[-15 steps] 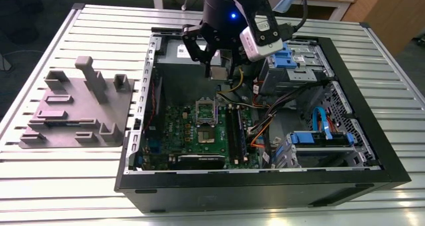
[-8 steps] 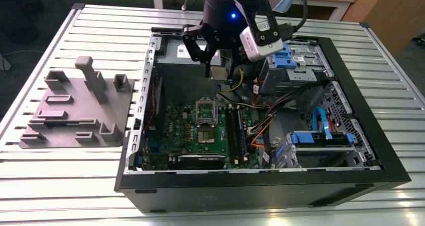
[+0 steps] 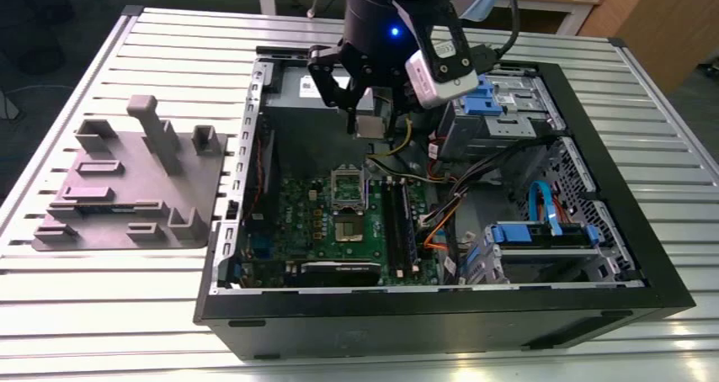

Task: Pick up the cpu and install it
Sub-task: 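Place the cpu into insertion slot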

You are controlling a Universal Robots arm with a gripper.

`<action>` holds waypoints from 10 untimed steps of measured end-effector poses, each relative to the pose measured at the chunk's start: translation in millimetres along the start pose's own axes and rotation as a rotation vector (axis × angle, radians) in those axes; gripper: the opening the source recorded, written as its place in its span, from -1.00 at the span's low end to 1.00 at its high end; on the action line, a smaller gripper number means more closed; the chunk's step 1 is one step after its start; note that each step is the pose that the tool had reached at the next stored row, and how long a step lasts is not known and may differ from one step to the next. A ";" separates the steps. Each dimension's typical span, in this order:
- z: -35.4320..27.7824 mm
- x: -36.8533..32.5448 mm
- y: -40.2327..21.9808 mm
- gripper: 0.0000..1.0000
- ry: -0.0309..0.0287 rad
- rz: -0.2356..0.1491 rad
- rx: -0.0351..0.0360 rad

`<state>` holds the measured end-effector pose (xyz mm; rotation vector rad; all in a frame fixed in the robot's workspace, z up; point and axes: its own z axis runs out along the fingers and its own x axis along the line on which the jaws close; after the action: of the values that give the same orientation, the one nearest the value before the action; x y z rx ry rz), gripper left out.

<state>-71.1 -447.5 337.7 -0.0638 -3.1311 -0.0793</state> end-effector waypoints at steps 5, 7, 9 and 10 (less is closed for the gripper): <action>8.9 -3.3 -3.5 -0.05 0.0001 -0.001 0.0002; 12.5 -3.8 -5.3 -0.05 0.0001 -0.001 0.0000; 14.9 -3.9 -7.6 -0.05 -0.0004 -0.001 0.0015; 15.4 -3.9 -8.1 -0.05 -0.0008 -0.001 0.0080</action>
<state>-67.6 -454.9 322.0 -0.0619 -3.1322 -0.0668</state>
